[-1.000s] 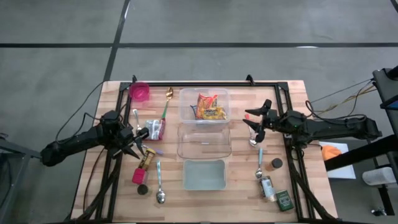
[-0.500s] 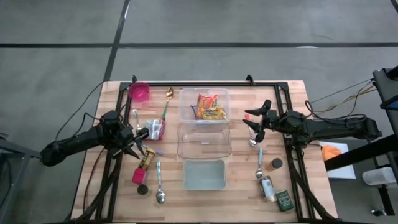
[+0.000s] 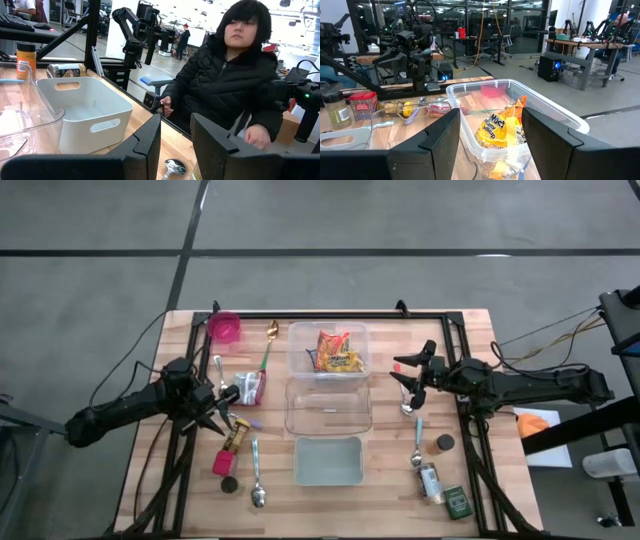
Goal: Pick & Place Food Item
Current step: Put the red noodle pack into the white bin
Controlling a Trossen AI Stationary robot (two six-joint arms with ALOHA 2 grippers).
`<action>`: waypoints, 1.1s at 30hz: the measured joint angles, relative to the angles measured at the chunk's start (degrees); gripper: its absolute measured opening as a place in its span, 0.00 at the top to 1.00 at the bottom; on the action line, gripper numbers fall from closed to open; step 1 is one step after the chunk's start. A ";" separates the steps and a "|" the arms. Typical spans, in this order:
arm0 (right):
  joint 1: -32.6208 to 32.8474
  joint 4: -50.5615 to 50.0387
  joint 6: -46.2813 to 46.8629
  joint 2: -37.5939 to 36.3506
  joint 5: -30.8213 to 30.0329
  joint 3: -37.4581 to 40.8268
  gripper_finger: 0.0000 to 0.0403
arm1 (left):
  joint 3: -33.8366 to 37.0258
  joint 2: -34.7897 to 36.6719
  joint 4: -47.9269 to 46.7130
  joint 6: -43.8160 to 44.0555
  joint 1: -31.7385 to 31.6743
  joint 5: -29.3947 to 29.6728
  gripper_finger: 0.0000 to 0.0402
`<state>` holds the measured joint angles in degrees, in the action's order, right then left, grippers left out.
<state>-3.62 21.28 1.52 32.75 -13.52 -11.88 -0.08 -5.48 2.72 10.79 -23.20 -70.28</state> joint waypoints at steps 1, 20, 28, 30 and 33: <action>0.00 0.00 0.00 0.00 0.00 0.00 0.48 | 0.01 0.00 0.00 0.02 -0.01 -0.01 0.72; -0.01 0.00 -0.04 0.01 0.00 0.00 0.48 | 0.00 0.00 -0.02 0.02 0.00 -0.02 0.72; -0.02 0.00 -0.04 0.02 -0.02 0.02 0.48 | 0.01 0.00 0.00 -0.04 0.00 0.00 0.72; -0.02 0.00 -0.04 0.02 0.00 0.02 0.48 | 0.01 0.00 0.08 -1.25 -0.01 0.37 0.72; -0.02 0.00 -0.04 0.02 -0.02 0.02 0.48 | 0.00 0.02 1.28 -0.19 -0.01 2.29 0.72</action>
<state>-3.64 21.28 1.48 32.77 -13.53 -11.86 -0.08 -5.46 4.00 10.59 -23.21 -67.99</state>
